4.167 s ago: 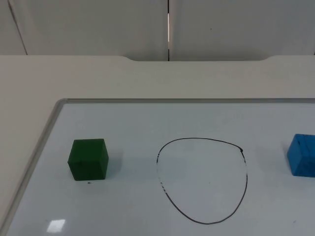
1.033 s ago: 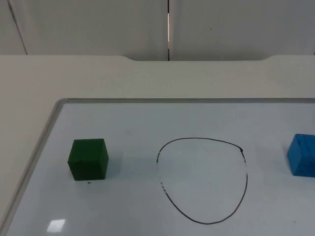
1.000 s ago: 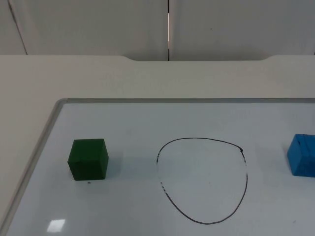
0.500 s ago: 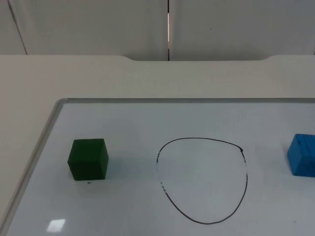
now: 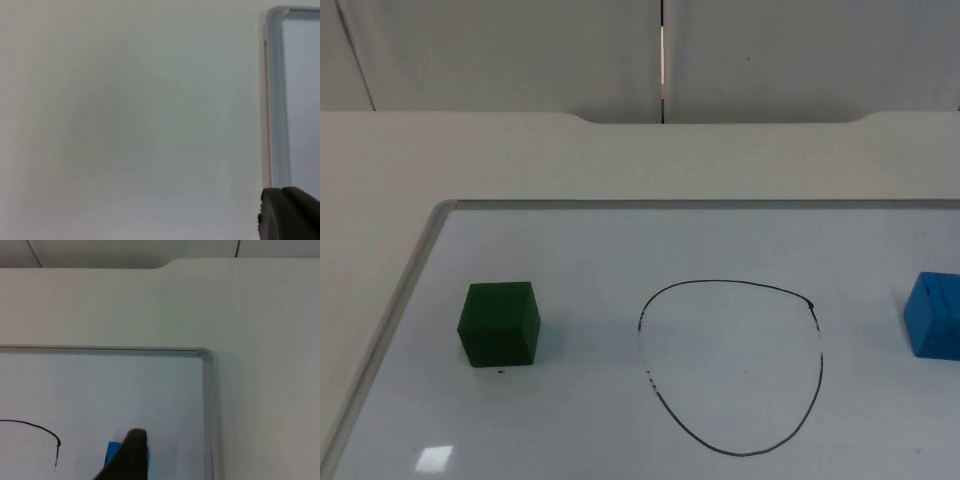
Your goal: Push the two cubes into the marked area.
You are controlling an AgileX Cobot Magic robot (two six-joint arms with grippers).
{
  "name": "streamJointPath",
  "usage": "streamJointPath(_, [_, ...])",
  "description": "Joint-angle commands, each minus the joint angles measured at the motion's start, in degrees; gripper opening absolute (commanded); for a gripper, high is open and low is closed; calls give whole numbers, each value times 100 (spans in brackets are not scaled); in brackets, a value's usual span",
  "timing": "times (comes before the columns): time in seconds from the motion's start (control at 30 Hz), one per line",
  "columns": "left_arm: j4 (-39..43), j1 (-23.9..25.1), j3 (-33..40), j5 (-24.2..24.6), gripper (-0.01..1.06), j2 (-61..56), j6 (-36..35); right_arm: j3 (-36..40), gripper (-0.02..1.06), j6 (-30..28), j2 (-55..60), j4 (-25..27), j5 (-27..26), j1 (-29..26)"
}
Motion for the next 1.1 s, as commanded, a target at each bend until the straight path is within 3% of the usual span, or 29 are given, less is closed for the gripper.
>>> streamJointPath(0.0, [-94, 16, -62, -217, 0, 321, -23, -44, 105, 7, -7, 19, -99, -23])
streamJointPath(0.27, [-117, -32, -62, -718, 0, 1387, -23, -44, 105, 7, 5, 20, -111, -23])
streamJointPath(0.53, [-322, -665, -62, -1445, 0, 2124, -35, -44, 105, 7, 5, 35, -153, -23])
streamJointPath(0.67, [-421, -871, -93, -1551, 0, 2225, -35, -44, 105, 7, 5, 35, -153, -23])
streamJointPath(1.07, [-475, -871, -93, -1722, 0, 2703, -22, -44, 105, 7, 5, 35, -153, -23])
